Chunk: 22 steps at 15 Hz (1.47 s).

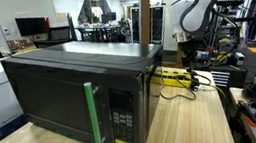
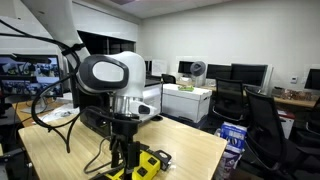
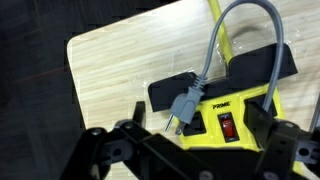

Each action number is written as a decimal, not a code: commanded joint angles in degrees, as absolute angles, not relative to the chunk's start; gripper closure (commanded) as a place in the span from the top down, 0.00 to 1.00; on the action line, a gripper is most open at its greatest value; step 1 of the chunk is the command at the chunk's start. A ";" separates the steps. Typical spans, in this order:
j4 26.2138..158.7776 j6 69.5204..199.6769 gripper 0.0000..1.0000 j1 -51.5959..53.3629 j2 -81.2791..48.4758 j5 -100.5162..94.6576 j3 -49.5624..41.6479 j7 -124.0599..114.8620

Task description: Connect the grey cable on the first switch on the left side of the black and yellow extension cable.

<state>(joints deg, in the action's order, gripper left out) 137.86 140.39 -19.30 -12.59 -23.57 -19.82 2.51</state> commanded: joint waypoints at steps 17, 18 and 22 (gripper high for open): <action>151.28 164.71 1.00 -20.90 -10.55 -12.95 -22.98 3.41; 151.79 164.65 1.00 -20.94 -10.32 -11.76 -22.73 3.68; 152.66 164.60 1.00 -21.47 -9.41 -7.40 -21.73 5.03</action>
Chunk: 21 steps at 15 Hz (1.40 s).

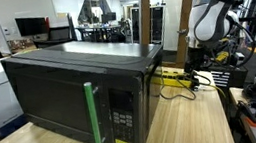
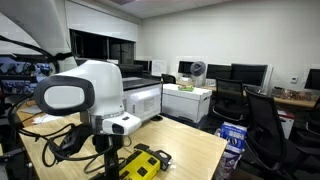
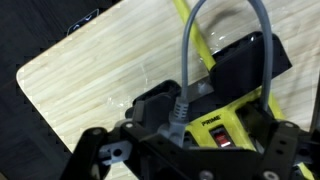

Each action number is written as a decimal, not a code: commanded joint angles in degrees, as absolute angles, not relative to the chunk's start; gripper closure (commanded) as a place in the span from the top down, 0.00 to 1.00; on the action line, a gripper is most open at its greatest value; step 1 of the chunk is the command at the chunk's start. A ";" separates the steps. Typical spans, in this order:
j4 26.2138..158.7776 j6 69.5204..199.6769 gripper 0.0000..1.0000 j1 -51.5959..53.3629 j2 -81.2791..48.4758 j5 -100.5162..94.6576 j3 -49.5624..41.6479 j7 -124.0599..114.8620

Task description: Connect the grey cable on the first switch on the left side of the black and yellow extension cable.

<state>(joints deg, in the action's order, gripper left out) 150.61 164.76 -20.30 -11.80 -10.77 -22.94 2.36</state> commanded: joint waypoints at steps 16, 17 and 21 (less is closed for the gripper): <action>151.76 163.64 1.00 -27.10 -8.06 1.58 -20.12 12.30; 151.89 163.86 1.00 -27.76 -7.81 3.17 -19.17 13.78; 151.30 163.41 1.00 -29.22 -8.36 8.53 -16.47 18.59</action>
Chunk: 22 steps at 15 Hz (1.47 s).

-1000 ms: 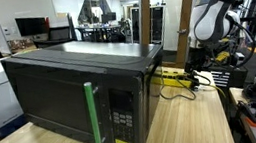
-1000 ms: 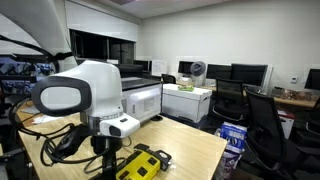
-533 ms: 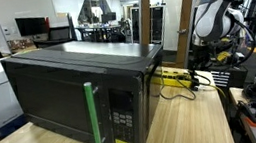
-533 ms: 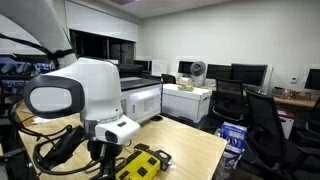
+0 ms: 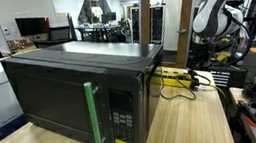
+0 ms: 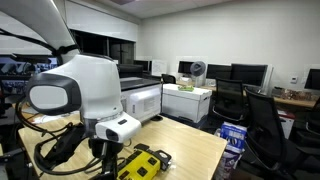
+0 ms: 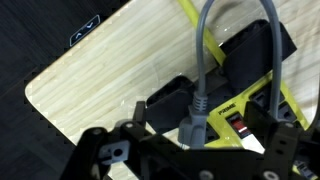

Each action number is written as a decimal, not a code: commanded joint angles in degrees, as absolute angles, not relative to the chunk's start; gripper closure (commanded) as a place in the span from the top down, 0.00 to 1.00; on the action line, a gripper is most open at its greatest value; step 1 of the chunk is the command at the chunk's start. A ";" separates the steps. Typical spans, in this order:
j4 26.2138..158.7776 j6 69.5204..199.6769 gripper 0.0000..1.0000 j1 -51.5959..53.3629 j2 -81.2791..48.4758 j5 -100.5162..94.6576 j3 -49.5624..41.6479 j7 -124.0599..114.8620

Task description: Connect the grey cable on the first switch on the left side of the black and yellow extension cable.

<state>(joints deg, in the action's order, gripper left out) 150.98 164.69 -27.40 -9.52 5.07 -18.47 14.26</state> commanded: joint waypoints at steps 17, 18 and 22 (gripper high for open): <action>150.02 162.90 0.05 -30.30 -9.94 10.40 -14.90 20.55; 149.96 162.85 0.02 -30.25 -10.08 10.24 -14.96 20.47; 149.30 161.11 0.06 -29.44 -10.68 7.44 -16.12 19.20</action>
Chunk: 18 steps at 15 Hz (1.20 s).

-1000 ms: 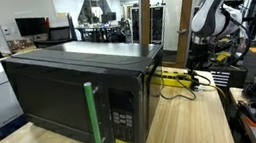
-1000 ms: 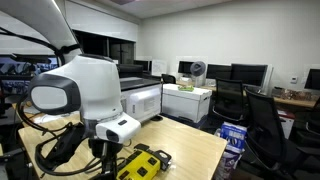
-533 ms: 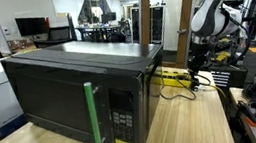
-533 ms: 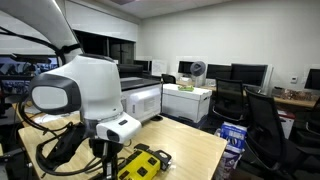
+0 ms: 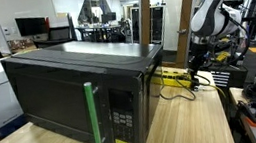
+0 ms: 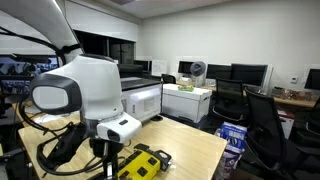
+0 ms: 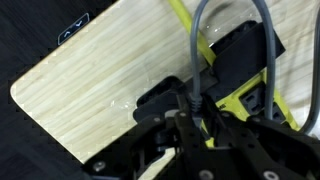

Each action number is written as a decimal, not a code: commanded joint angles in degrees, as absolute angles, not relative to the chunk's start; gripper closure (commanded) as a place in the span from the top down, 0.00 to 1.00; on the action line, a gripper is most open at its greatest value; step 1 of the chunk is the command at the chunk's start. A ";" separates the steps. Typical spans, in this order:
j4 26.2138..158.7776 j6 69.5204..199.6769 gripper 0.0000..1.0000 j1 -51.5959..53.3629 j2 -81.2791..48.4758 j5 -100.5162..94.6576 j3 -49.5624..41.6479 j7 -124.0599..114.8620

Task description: Connect the grey cable on the first switch on the left side of the black and yellow extension cable.

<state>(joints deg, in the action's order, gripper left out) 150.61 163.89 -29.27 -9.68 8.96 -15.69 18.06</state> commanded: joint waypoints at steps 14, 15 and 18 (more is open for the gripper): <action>131.41 117.09 0.06 -22.44 -12.27 -17.34 -20.23 21.38; 129.70 113.26 0.06 -22.24 -12.86 -17.62 -19.77 23.32; 125.54 105.66 0.06 -21.82 -14.90 -19.81 -19.07 26.00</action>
